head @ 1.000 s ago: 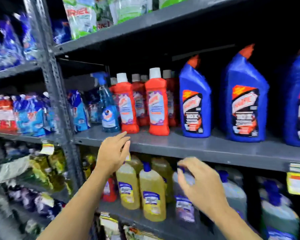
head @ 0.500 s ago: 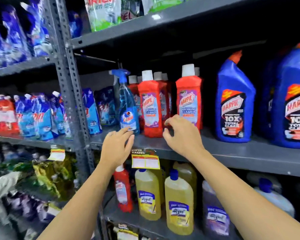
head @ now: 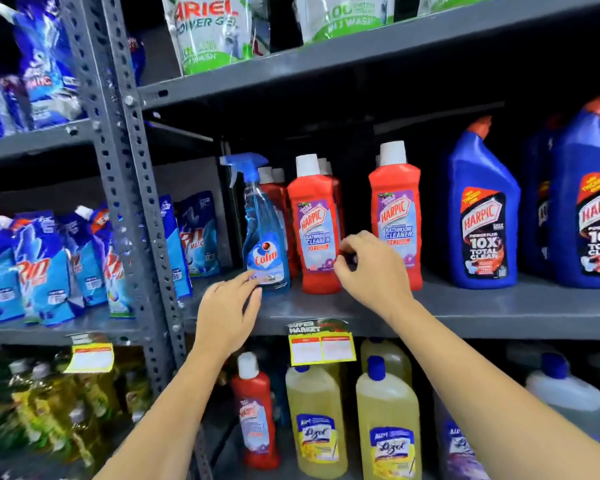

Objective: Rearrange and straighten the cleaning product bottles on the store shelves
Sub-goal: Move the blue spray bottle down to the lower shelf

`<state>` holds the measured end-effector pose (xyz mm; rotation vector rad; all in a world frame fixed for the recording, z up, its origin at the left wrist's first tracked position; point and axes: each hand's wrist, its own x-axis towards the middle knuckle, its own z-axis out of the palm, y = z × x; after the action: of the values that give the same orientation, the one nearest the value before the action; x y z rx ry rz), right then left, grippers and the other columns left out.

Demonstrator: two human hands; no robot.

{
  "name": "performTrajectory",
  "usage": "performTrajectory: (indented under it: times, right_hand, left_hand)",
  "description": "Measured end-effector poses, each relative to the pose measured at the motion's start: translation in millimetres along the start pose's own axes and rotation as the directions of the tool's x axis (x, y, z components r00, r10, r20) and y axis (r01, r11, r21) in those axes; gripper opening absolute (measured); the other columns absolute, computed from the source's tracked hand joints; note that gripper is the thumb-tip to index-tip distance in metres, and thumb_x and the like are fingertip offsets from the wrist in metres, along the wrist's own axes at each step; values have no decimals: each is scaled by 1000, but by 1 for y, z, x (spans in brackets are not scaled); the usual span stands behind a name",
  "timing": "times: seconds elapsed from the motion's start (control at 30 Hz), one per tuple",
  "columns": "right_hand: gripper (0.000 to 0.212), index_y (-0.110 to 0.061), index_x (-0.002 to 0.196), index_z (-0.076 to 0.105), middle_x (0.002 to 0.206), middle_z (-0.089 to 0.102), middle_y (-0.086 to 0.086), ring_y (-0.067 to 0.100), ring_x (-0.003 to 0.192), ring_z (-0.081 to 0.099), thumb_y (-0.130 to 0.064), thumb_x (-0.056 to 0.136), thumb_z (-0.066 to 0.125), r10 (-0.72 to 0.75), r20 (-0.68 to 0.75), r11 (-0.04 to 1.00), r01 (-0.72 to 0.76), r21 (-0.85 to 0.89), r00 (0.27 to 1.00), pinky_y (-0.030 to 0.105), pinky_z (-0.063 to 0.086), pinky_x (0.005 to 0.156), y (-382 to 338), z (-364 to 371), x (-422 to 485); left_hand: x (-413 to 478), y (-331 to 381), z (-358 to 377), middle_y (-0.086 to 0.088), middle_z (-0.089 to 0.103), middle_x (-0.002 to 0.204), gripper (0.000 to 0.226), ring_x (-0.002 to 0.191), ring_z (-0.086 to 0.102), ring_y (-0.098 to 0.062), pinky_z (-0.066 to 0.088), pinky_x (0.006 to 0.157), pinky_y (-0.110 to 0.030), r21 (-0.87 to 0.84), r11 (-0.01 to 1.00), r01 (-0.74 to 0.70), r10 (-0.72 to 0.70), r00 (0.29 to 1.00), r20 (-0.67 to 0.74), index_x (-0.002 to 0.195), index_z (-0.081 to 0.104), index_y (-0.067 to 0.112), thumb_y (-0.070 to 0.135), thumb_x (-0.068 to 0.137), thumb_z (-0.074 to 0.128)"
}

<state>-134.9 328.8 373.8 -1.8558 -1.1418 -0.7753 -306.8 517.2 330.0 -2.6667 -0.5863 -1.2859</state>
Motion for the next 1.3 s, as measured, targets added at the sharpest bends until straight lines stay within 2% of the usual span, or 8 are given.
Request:
performTrajectory:
  times: [0.3, 0.43, 0.53, 0.63, 0.77, 0.87, 1.03, 1.3]
  right_hand:
    - [27, -14, 102, 67, 104, 69, 7, 33, 96, 63, -31, 82, 61, 199, -109, 979, -193, 64, 974, 38, 48, 78, -76, 50, 26]
    - [32, -9, 107, 59, 101, 63, 10, 33, 94, 60, -31, 84, 60, 158, -23, 987, -156, 48, 987, 42, 49, 75, -106, 77, 41]
    - [53, -4, 124, 47, 116, 55, 15, 37, 104, 57, -37, 85, 63, 199, 14, 980, -199, -5, 980, 41, 45, 77, -123, 95, 56]
    - [95, 2, 150, 13, 142, 38, 21, 37, 123, 46, -43, 87, 66, 233, 72, 968, -224, -110, 970, 39, 44, 91, -132, 110, 66]
    - [112, 0, 153, -3, 153, 26, 23, 39, 133, 39, -46, 84, 71, 356, 163, 933, -360, -4, 920, 43, 41, 100, -129, 118, 76]
    - [115, -2, 154, 2, 153, 29, 21, 37, 135, 41, -48, 79, 76, 420, 207, 898, -438, 47, 884, 43, 41, 100, -123, 122, 77]
    - [95, -10, 140, 29, 136, 47, 14, 37, 116, 56, -43, 71, 84, 445, 125, 888, -455, 67, 887, 40, 43, 77, -115, 131, 73]
    - [91, -12, 137, 35, 131, 55, 8, 32, 114, 59, -37, 67, 88, 426, 36, 882, -423, 208, 904, 46, 50, 91, -118, 119, 62]
  left_hand:
    - [-21, -60, 2, -11, 59, 136, 66, 131, 50, -27, 40, 107, -44, 58, 987, -151, 141, 979, 147, 125, 63, 8, 54, 92, 28]
    - [-25, -64, 7, -12, 71, 114, 60, 108, 66, -29, 51, 91, -41, -12, 987, -159, 159, 985, 70, 111, 70, 6, 52, 92, 35]
    - [-24, -67, 8, -11, 73, 110, 57, 101, 68, -28, 53, 83, -40, -15, 985, -172, 173, 983, 70, 109, 70, 7, 52, 92, 38]
    - [-24, -69, 10, -9, 73, 105, 55, 92, 69, -29, 51, 74, -38, 6, 982, -188, 187, 980, 69, 105, 71, 8, 51, 93, 40]
    - [-22, -69, 14, -9, 74, 100, 52, 85, 69, -29, 52, 69, -36, 20, 977, -211, 211, 977, 17, 100, 72, 8, 51, 92, 43]
    - [-22, -71, 18, -8, 74, 99, 51, 85, 69, -28, 52, 69, -36, 32, 977, -213, 213, 977, -10, 100, 72, 9, 51, 92, 44]
    - [-22, -74, 24, -6, 75, 97, 51, 86, 70, -25, 53, 70, -36, 49, 974, -219, 223, 972, -79, 99, 72, 11, 52, 92, 44]
    - [-23, -75, 27, -5, 75, 95, 50, 84, 70, -24, 52, 69, -36, 34, 972, -231, 233, 962, -139, 98, 72, 10, 52, 93, 45]
